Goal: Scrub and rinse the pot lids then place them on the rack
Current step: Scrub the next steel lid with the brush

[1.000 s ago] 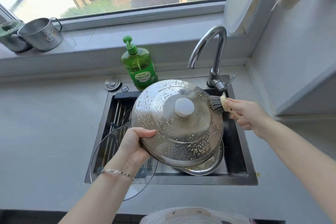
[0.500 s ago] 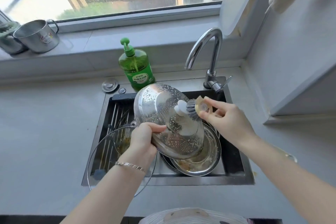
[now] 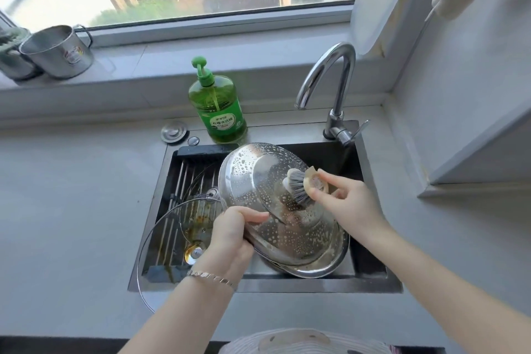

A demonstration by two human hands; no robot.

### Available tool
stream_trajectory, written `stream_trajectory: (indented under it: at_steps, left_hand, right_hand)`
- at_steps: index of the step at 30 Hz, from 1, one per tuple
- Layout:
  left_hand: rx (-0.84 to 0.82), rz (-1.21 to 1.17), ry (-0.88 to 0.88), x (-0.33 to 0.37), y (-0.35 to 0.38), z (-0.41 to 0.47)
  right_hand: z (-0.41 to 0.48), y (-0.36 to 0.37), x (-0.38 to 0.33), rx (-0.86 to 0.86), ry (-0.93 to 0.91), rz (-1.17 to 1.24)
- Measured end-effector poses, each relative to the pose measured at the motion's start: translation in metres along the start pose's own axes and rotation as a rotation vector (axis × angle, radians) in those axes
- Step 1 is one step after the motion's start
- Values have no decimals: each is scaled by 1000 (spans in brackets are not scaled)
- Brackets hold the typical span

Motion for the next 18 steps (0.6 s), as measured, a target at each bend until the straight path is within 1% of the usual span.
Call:
stream_trajectory:
  at_steps: [2,3,4,5,6,9,11,12,13,15,18]
  left_hand:
    - [1,21,3,-4,5,-2]
    - [6,42,16,-6,7,-2]
    - [1,66,36,-6,9,-3]
    - [-1,101,58,-5,10,-2]
    - [-8,136,78,-5,11,0]
    - [-4,270,108,-6,9,4]
    - [6,360,138,-9,7,10]
    - [-13,416,178,-10,8,12]
    - [-46,484,237,-10,13,15]
    - [-139,658,407,-13,31,20]
    - [-255,919,689,-29,67,29]
  right_hand:
    - [-3,5,-10,49,-152,-307]
    - [-1,7,-11,60,-188,-403]
    - [3,10,-11,55,-189,-448]
    - [9,11,-9,39,-161,-432]
    - [15,13,-3,6,-96,-354]
    - [29,15,27,-84,167,-57]
    - [28,12,57,-92,346,13]
    - [27,10,72,-81,420,32]
    - [24,7,85,-67,481,58]
    - [20,-1,105,-15,562,126]
    - [21,-17,117,82,587,169]
Point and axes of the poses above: each hand's wrist, its own z-axis towards the middle knuckle, its own y-axis out of the palm, x = y × z, the point moved 6 cm from there along z, towards the middle knuckle, and after that the axes turned 10 degrees about x, right-handed, at the moved point
